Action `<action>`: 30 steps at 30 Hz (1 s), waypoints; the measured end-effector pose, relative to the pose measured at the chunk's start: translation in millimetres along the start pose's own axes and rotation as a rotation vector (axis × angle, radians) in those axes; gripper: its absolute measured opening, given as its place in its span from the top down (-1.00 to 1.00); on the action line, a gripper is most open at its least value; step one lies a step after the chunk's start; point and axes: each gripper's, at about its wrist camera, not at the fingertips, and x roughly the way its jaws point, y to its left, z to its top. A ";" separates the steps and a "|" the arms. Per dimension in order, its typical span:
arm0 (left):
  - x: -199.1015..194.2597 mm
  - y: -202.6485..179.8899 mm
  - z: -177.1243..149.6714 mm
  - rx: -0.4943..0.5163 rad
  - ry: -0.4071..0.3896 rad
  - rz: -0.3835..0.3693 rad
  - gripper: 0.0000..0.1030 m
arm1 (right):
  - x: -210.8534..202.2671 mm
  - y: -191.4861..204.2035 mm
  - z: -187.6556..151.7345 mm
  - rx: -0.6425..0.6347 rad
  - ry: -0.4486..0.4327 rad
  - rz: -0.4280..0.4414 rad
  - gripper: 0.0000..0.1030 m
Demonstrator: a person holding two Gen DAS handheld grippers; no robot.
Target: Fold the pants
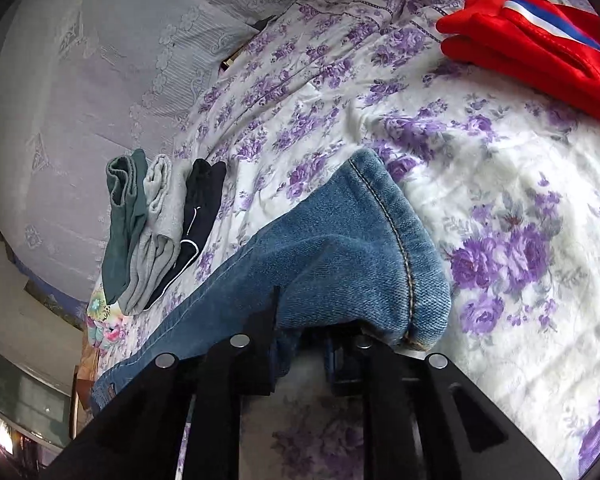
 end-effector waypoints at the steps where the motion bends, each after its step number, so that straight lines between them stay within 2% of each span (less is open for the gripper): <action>1: -1.8 -0.9 -0.4 -0.003 0.002 -0.015 0.32 | -2.7 -1.7 -0.3 0.003 -0.007 0.007 0.65; 2: -8.7 2.7 -1.7 -0.028 -0.009 -0.048 0.54 | -4.6 -1.0 -1.3 0.005 -0.016 0.011 0.62; 4: -24.4 7.8 -5.5 -0.056 -0.047 -0.088 0.59 | -13.1 0.5 -5.4 -0.004 -0.052 0.012 0.62; 7: -48.9 17.6 -14.0 -0.064 -0.100 -0.080 0.60 | -24.5 6.9 -9.2 -0.027 -0.087 0.003 0.62; 10: -31.8 36.6 -19.8 -0.104 -0.035 -0.072 0.48 | -15.2 7.8 -11.4 -0.055 -0.034 -0.093 0.58; 11: -26.5 46.5 -23.5 -0.143 -0.028 -0.116 0.48 | -11.7 3.4 -10.7 -0.038 -0.017 -0.099 0.58; 12: -31.5 48.0 -25.3 -0.142 -0.044 -0.139 0.43 | -12.3 -2.9 -8.6 0.000 -0.013 -0.075 0.56; 13: -37.9 45.5 -25.8 -0.128 -0.053 -0.125 0.39 | -17.4 -5.7 -7.7 0.018 -0.027 -0.073 0.53; 14: -50.3 41.3 -26.9 -0.110 -0.089 -0.074 0.19 | -26.3 -4.1 -7.3 0.014 -0.067 -0.098 0.51; 15: -61.9 36.8 -27.7 -0.094 -0.130 -0.016 -0.15 | -31.4 -0.2 -8.9 -0.007 -0.086 -0.115 0.48; 17: -91.0 25.1 -25.1 -0.027 -0.247 0.094 -0.36 | -39.0 12.3 -13.2 -0.063 -0.129 -0.168 0.40; 18: -105.0 16.2 -22.1 0.019 -0.302 0.128 -0.41 | -44.7 23.0 -17.7 -0.108 -0.172 -0.201 0.32; 19: -111.9 8.9 -18.7 0.053 -0.328 0.144 -0.46 | -48.9 34.2 -21.3 -0.162 -0.208 -0.237 0.03; 20: -119.6 -4.9 -12.5 0.104 -0.355 0.154 -0.59 | -53.4 45.5 -24.5 -0.221 -0.245 -0.275 -0.27; 22: -120.9 -24.9 -4.8 0.157 -0.364 0.136 -0.69 | -66.9 66.5 -31.1 -0.328 -0.370 -0.381 -0.34; 23: -115.4 -40.0 1.0 0.189 -0.353 0.117 -0.74 | -74.9 69.3 -32.0 -0.342 -0.429 -0.398 -0.34; 24: -108.2 -52.5 6.6 0.216 -0.334 0.097 -0.77 | -87.0 76.1 -37.4 -0.378 -0.517 -0.374 -0.34; 25: -98.9 -66.9 11.7 0.246 -0.308 0.070 -0.77 | -91.8 81.6 -41.3 -0.418 -0.541 -0.338 -0.34; 26: -83.5 -84.7 19.3 0.278 -0.274 0.039 -0.78 | -90.7 87.8 -44.4 -0.470 -0.528 -0.306 -0.34; 28: -52.8 -113.5 30.4 0.331 -0.220 0.037 -0.82 | -64.3 99.1 -48.8 -0.565 -0.393 -0.263 -0.34; 30: -12.8 -138.7 42.4 0.372 -0.141 0.058 -0.90 | -31.1 97.0 -47.7 -0.588 -0.237 -0.275 -0.39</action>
